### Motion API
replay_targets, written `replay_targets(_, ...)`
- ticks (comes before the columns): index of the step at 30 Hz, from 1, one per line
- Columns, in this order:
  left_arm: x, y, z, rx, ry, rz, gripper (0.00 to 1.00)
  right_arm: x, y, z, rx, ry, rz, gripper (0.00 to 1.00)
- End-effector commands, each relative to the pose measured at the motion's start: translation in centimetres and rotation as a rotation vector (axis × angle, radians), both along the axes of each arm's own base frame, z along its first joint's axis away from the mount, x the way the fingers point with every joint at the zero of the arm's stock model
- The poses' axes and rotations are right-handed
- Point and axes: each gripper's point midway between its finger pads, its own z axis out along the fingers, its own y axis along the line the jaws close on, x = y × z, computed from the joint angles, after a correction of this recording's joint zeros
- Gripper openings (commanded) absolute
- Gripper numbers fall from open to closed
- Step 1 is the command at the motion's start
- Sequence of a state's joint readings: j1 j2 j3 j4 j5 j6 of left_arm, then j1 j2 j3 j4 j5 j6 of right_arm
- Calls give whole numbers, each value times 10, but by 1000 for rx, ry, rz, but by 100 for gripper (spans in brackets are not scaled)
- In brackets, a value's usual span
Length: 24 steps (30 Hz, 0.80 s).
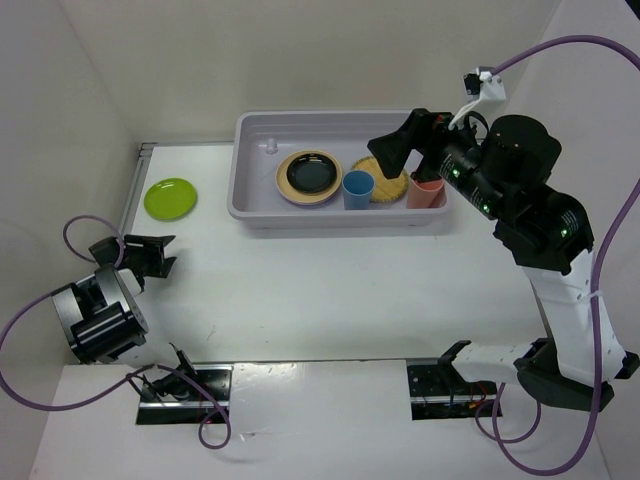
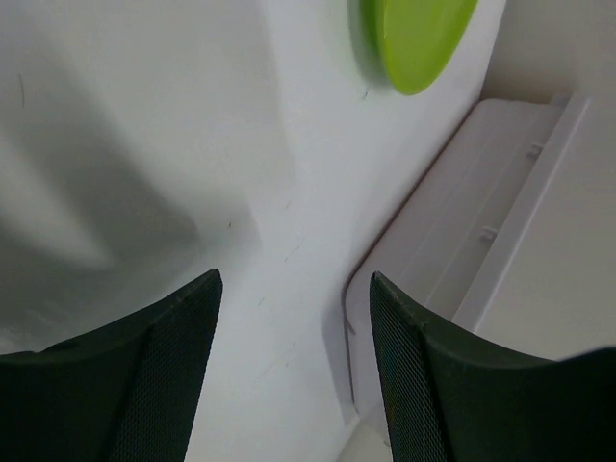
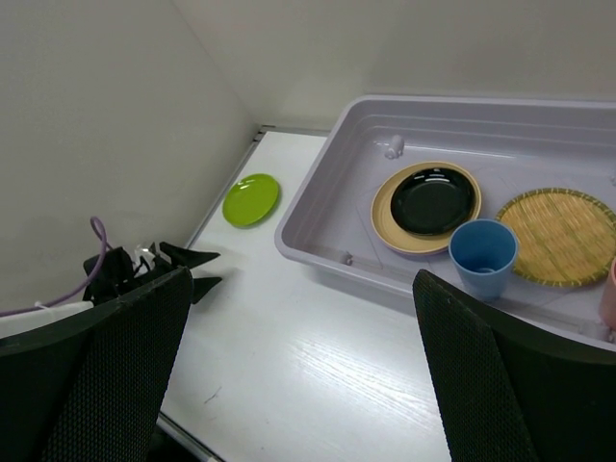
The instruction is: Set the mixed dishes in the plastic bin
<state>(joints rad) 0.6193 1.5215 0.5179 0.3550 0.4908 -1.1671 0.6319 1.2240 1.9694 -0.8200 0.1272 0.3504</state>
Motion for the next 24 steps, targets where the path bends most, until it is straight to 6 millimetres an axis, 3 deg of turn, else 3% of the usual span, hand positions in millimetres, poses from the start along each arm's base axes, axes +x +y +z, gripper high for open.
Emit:
replay_targets(1,14,21,22,100,-95,55,70,3,-1,16,33,-59,-9,100)
replay_targets(8,16,46,11,141,-68,182,70,7,4,14,28,-52,0,100)
replay_targets(13,34,56,9,134,-77,194,69,10,6,14,23,-46,0,100)
replay_targets(14,33,55,-2,111,-52,198,68,10,6,14,23,-46,0,100)
replay_targets(18,45,57,-11,94,-51,185,68,10,6,20,31,-57,0,100)
replay_targets(24,70,51,-14,71,-92,111,66,12,7,18,25,-48,0,100)
